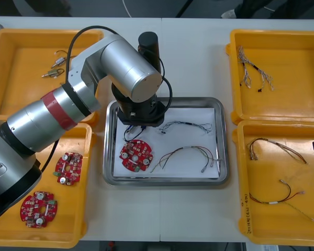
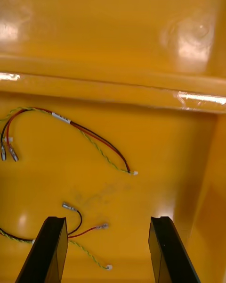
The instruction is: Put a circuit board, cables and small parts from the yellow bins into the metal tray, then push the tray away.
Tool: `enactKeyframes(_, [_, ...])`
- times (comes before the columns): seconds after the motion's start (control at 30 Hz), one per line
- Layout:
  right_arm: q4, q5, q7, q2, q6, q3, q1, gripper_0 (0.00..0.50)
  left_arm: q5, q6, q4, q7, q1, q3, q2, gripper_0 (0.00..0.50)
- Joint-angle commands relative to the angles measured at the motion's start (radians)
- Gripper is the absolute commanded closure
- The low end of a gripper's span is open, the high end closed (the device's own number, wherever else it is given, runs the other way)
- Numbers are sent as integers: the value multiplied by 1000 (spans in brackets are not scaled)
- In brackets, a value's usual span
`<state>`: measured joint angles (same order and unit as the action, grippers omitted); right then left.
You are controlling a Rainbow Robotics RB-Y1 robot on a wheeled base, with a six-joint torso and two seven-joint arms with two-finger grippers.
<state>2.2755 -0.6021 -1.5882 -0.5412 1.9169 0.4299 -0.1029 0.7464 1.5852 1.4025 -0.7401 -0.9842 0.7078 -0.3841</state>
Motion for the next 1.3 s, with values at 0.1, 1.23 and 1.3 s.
enactKeyframes(0.1, [33,7,40,24,3,27,57,0,56,128,125,68,-31,-146,-45,0])
enactKeyframes(1.23, [30,-77,134,-62,3,-96,-40,0,321,335,544,-160,318,-654,-592,0])
enactKeyframes(1.3, [30,-103,137,-77,3,-123,-63,0,335,335,561,-185,355,-694,-608,0])
